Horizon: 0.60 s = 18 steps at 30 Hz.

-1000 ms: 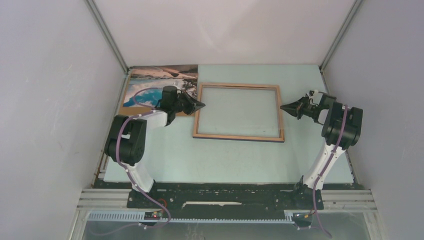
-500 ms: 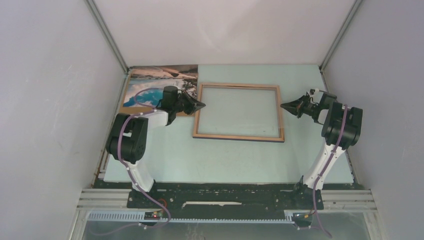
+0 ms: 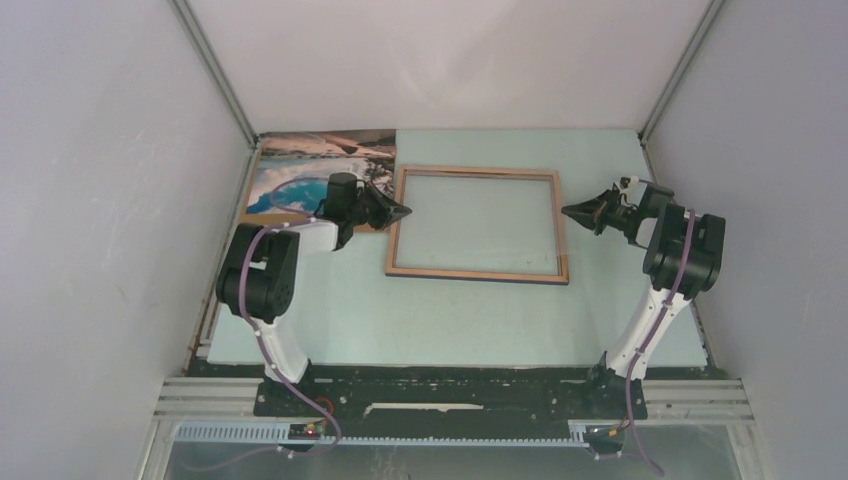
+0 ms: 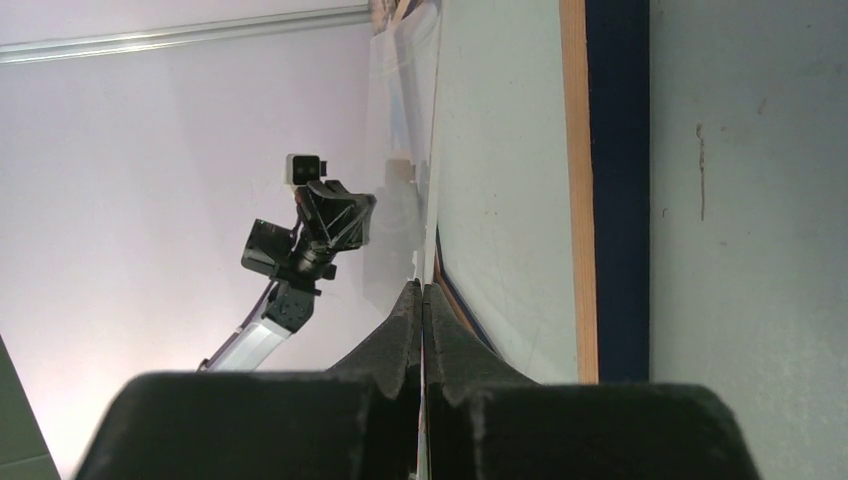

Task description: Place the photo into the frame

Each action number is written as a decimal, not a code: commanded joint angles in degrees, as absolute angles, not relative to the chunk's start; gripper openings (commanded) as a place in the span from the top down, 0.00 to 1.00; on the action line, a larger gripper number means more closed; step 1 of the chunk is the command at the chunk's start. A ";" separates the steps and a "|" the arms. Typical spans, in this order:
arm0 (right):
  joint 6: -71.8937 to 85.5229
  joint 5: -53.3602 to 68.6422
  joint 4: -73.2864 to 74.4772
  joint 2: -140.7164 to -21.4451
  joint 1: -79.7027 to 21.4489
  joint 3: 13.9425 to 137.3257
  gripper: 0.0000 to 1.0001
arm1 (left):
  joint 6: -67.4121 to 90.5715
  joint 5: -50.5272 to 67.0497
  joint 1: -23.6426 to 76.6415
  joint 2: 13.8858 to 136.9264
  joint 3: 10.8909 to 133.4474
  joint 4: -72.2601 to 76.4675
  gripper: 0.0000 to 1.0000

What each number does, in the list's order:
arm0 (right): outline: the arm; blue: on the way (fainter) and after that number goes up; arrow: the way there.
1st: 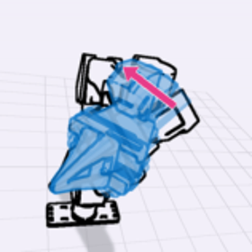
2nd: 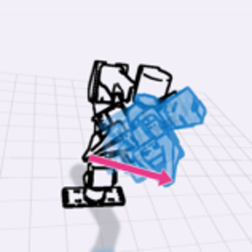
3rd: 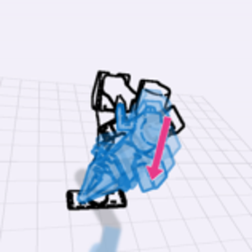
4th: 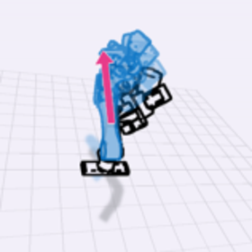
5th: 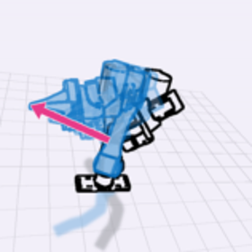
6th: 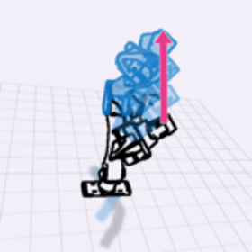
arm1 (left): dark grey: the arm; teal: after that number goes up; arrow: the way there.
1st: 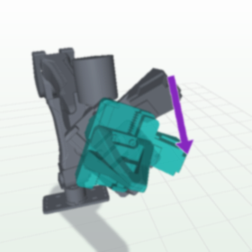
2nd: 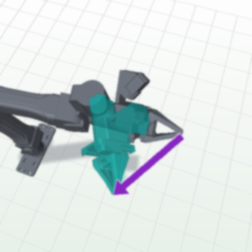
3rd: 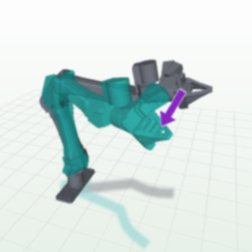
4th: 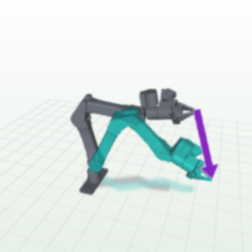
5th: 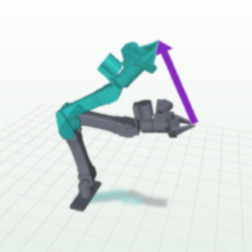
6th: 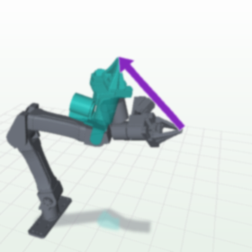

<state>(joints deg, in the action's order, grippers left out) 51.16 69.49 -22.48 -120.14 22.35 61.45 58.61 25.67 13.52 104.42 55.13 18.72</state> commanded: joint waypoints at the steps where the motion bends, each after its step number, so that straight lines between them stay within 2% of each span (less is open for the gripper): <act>1: 51.34 70.05 -23.83 -120.46 22.09 63.87 1.00 | 59.49 25.09 13.01 105.53 59.75 21.79 1.00; 18: 49.93 69.35 -21.74 -121.80 21.38 65.57 1.00 | 60.46 24.97 12.42 108.15 60.17 23.00 1.00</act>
